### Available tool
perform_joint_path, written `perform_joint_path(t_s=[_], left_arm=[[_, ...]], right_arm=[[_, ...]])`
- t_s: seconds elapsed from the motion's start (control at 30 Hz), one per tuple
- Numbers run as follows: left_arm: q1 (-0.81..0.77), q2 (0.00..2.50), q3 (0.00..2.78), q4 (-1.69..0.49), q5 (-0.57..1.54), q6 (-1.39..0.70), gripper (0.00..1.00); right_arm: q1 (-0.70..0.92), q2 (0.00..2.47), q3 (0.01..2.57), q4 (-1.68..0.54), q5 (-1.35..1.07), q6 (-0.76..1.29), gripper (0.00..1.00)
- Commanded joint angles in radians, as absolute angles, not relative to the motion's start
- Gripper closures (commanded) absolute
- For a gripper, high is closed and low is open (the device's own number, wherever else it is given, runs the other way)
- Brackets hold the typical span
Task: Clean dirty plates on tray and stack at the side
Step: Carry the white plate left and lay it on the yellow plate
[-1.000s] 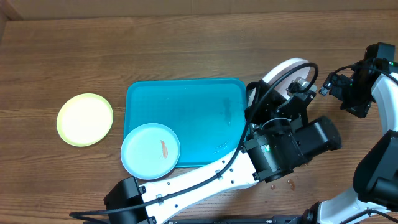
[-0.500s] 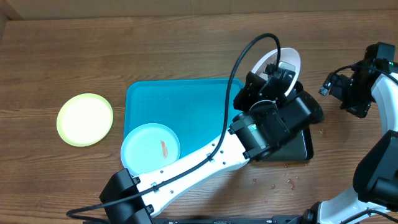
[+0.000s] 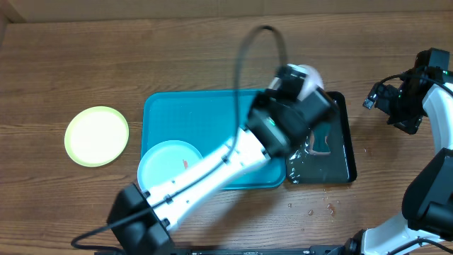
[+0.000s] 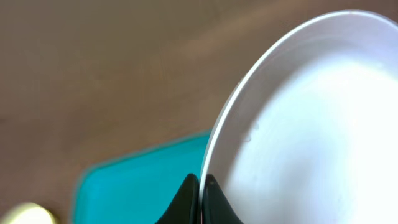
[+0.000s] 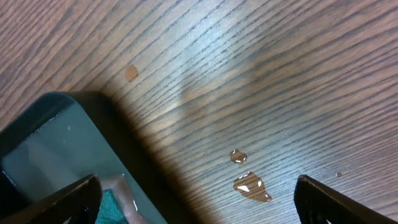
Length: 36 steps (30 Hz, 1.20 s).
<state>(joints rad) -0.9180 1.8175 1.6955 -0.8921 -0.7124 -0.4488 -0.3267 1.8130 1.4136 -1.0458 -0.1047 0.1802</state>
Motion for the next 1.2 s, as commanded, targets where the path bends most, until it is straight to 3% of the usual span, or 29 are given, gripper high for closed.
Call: perform_joint_path(t_s=[0.0, 0.13, 0.23, 0.5, 0.8, 1.17], left_arm=[[-0.777, 1.811, 1.716, -0.947, -0.305, -0.631, 0.96], [-0.589, 1.811, 1.716, -1.01, -0.079, -0.633, 0.96], [-0.448, 1.811, 1.716, -1.066, -0.026, -0.633, 0.96], [-0.07, 1.811, 1.716, -1.318, -0.188, -0.697, 0.96], [0.303, 1.811, 1.716, -1.39, -0.195, -0.659, 0.96], [0.511, 1.811, 1.651, -1.35, -0.313, -0.682, 0.96]], right_arm=[[-0.33, 1.802, 1.427, -1.041, -0.106, 0.183, 0.0], [-0.33, 1.802, 1.427, -1.041, -0.106, 0.183, 0.0], [-0.33, 1.802, 1.427, -1.041, -0.106, 0.183, 0.0], [-0.33, 1.802, 1.427, -1.041, -0.106, 0.183, 0.0], [-0.33, 1.802, 1.427, -1.041, -0.106, 0.183, 0.0], [-0.33, 1.802, 1.427, -1.041, -0.106, 0.183, 0.0]])
